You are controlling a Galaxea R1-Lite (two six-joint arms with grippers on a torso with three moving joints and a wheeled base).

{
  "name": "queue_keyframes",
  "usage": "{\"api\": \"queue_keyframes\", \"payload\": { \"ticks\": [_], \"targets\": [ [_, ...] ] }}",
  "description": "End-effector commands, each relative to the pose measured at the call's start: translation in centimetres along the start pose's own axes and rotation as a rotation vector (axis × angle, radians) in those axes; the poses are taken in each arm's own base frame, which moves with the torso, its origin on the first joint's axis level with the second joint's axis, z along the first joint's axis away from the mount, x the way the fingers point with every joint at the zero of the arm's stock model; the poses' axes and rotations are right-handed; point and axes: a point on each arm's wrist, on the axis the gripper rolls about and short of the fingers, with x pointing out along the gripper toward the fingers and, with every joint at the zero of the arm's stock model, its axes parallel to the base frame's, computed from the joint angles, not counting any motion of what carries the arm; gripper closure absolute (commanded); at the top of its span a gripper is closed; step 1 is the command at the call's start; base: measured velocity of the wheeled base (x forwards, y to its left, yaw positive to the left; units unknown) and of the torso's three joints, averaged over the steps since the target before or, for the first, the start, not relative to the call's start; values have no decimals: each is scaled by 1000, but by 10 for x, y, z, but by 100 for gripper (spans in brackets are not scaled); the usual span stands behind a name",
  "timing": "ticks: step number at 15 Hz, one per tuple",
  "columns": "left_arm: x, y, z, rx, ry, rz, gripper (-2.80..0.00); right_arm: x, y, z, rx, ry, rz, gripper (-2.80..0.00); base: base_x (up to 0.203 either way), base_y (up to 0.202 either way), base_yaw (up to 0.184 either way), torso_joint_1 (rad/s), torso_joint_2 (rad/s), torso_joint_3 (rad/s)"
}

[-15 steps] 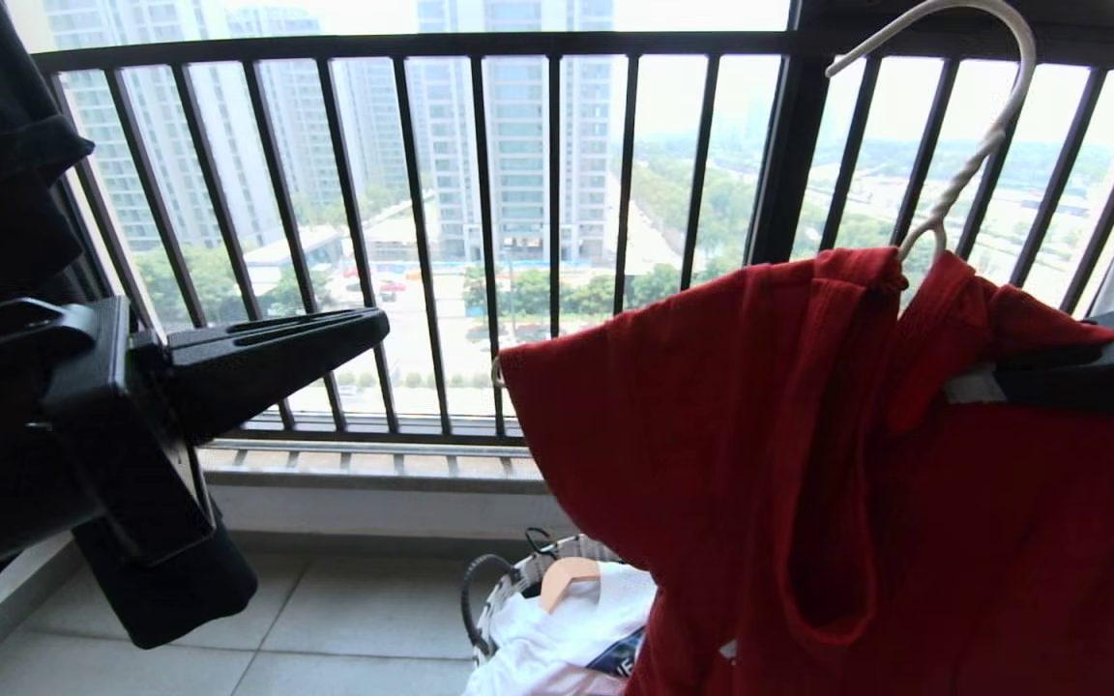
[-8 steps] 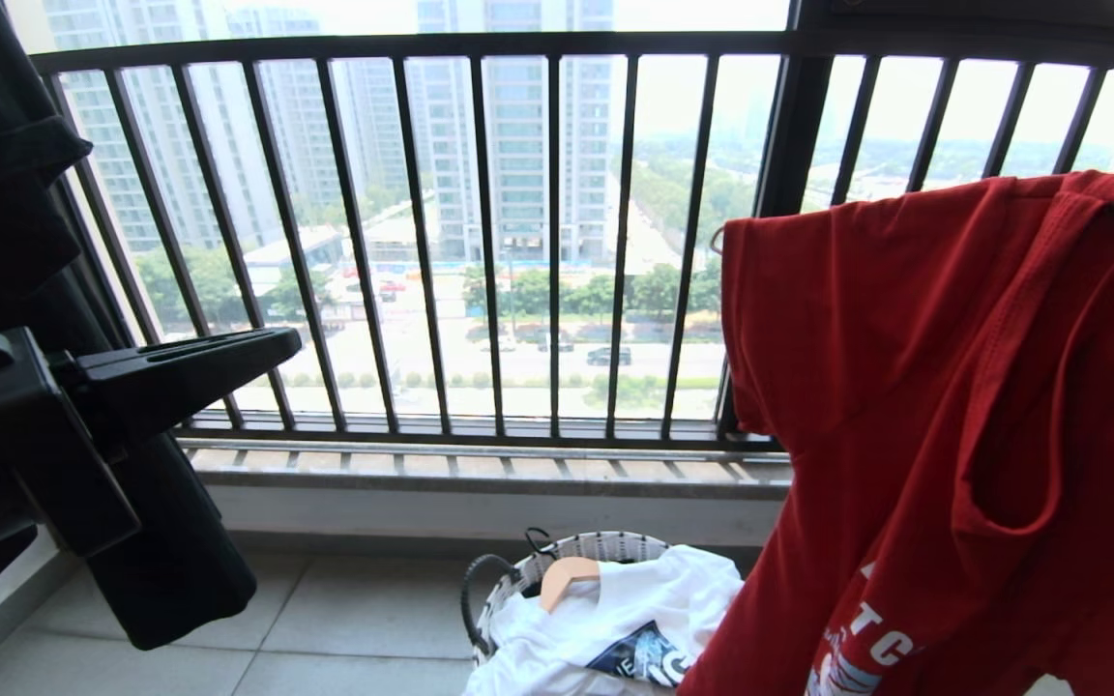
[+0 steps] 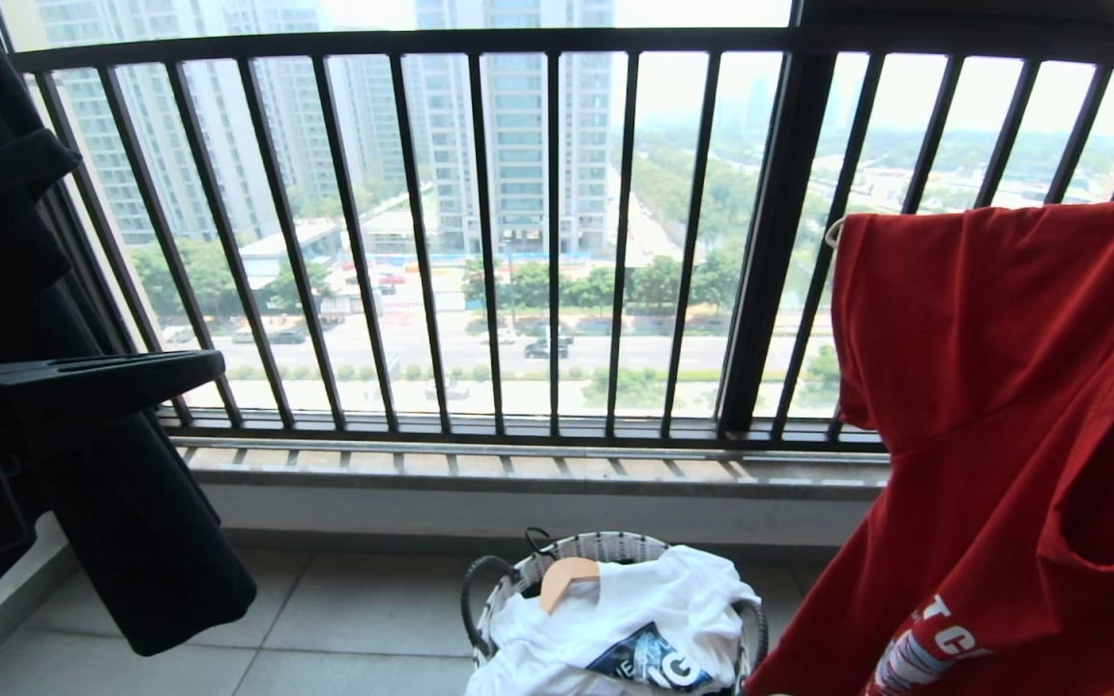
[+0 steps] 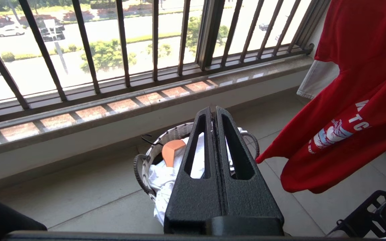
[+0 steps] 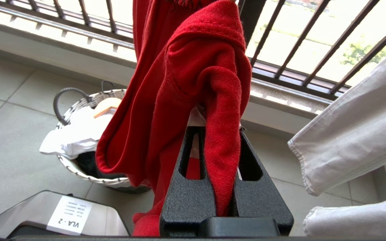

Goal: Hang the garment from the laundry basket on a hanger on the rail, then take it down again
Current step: Hang the clothes on the clothes rack

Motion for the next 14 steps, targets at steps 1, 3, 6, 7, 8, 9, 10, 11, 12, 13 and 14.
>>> {"api": "queue_keyframes", "payload": {
  "ticks": [1,3,6,7,8,9,10,11,12,13,14],
  "targets": [
    [-12,-2,6,5,-46,-2,0,-16,0,-8,-1,-32,-24,0,0,0,0,46,-303,-332],
    [-18,-4,9,9,-74,-9,0,-20,1,-15,-2,-31,-46,0,0,0,0,93,-515,-347],
    [-19,-4,10,8,-80,-10,0,-20,1,-17,-5,-25,-47,0,0,0,0,104,-480,-336],
    [-19,-4,10,8,-80,-10,0,-20,1,-18,-5,-23,-47,0,0,0,0,139,-450,-334],
    [-20,-4,10,8,-80,-12,0,-20,1,-18,-8,-25,-46,0,0,0,0,144,-471,-325],
    [-20,-4,10,8,-80,-12,0,-20,1,-17,-10,-26,-47,0,0,0,0,157,-468,-327],
    [-20,-4,10,8,-82,-12,0,-20,1,-17,-10,-26,-47,0,0,0,0,153,-460,-313],
    [-20,-4,10,8,-82,-12,0,-20,1,-17,-10,-26,-47,0,0,0,0,183,-476,-310],
    [-21,-4,10,9,-83,-12,0,-20,1,-17,-11,-27,-46,0,0,0,0,171,-469,-310],
    [-22,-4,9,9,-86,-12,0,-20,1,-17,-11,-26,-47,0,0,0,0,178,-486,-303],
    [-23,-4,10,11,-89,-14,0,-20,1,-17,-13,-28,-47,0,0,0,0,180,-481,-298]
  ]
}}
